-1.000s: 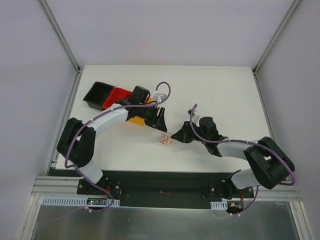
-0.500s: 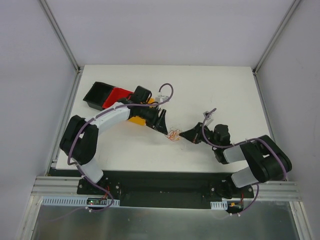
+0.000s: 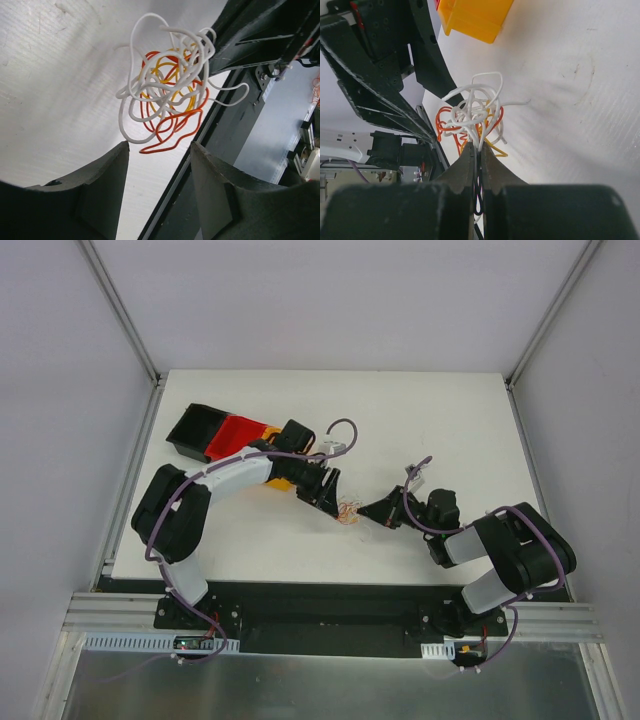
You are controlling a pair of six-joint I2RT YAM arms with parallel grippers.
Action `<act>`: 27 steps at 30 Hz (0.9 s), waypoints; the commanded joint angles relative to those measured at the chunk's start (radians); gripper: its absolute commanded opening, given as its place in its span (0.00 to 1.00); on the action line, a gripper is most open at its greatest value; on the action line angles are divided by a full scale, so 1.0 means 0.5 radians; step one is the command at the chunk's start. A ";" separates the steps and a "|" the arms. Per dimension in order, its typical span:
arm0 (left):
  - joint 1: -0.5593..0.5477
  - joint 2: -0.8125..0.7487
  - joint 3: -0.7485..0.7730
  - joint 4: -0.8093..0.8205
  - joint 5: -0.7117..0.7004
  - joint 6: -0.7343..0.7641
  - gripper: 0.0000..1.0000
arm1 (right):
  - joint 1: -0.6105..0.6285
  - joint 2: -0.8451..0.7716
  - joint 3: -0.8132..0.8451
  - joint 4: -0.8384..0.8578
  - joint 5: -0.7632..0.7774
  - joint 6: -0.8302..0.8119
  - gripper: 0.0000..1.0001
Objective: Untangle the cables
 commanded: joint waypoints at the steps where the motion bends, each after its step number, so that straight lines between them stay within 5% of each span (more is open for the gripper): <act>1: -0.031 0.019 0.077 -0.038 -0.155 0.054 0.50 | -0.003 -0.042 -0.013 0.557 -0.049 0.006 0.00; 4: -0.031 0.019 0.086 -0.035 -0.192 0.057 0.47 | -0.003 -0.039 -0.013 0.557 -0.040 0.006 0.00; 16: -0.034 0.001 0.099 -0.038 -0.143 0.057 0.01 | 0.000 -0.064 -0.031 0.557 0.003 -0.012 0.00; 23: -0.037 -0.134 0.062 -0.035 -0.339 0.076 0.00 | 0.009 -0.128 -0.096 0.529 0.180 -0.061 0.01; 27: -0.040 -0.324 -0.002 -0.035 -0.572 0.100 0.00 | 0.049 -0.284 -0.108 0.199 0.401 -0.169 0.01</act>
